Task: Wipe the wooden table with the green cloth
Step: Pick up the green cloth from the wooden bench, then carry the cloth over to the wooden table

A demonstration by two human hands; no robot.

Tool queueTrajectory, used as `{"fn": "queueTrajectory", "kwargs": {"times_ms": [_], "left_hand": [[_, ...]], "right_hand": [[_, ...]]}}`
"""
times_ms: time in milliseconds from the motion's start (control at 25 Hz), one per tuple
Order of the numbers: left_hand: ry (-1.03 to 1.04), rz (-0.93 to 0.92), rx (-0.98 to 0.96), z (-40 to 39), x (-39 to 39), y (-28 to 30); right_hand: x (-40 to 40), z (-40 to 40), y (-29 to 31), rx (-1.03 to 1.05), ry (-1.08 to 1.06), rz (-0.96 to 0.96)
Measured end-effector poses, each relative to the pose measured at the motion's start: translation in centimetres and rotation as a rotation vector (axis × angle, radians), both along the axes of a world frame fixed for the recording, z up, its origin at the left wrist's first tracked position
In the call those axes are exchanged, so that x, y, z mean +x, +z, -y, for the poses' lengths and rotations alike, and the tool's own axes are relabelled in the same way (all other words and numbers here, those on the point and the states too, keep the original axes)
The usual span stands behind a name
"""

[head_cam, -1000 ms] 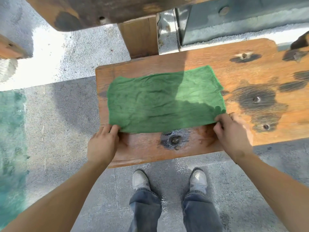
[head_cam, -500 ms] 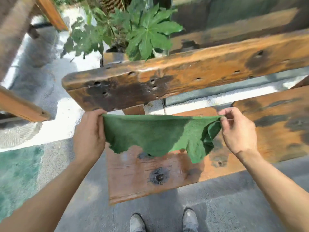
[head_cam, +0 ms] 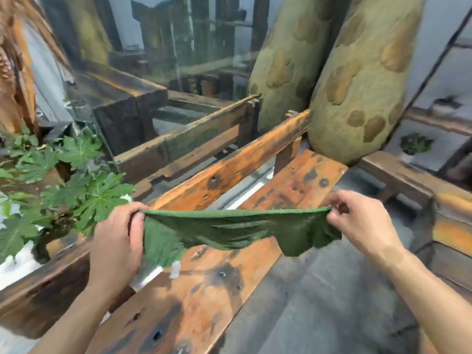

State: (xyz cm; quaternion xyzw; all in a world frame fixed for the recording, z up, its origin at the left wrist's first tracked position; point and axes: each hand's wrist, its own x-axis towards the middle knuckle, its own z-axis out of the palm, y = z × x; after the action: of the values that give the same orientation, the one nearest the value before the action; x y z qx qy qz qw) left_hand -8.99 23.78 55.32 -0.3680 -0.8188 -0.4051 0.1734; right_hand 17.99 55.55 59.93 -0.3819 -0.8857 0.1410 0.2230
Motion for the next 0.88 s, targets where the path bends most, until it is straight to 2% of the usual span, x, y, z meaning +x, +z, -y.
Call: {"fn": "queueTrajectory", "kwargs": {"times_ms": [200,360,480,720,880], "left_hand": [[-0.317,0.033,0.073,-10.3,8.9,3.7],[-0.592,0.034,0.092,-17.3,19.0,4.6],[-0.722,0.026,0.138,-20.9,27.3,4.7],[-0.782,0.008,0.146,-22.4,42.7,3.5],[-0.787,0.034,0.062,-19.7,49.3,0.8]], "right_hand": [[17.6,0.3,4.4,-0.049,-0.39,-0.077],[31.7,2.9,5.1,-0.112,-0.687,-0.298],[40.1,4.5,4.5,-0.017,-0.821,-0.404],[56.3,7.4,2.3,0.125,-0.863,-0.454],[62.7,9.8,0.3,0.045,-0.847,-0.439]]}}
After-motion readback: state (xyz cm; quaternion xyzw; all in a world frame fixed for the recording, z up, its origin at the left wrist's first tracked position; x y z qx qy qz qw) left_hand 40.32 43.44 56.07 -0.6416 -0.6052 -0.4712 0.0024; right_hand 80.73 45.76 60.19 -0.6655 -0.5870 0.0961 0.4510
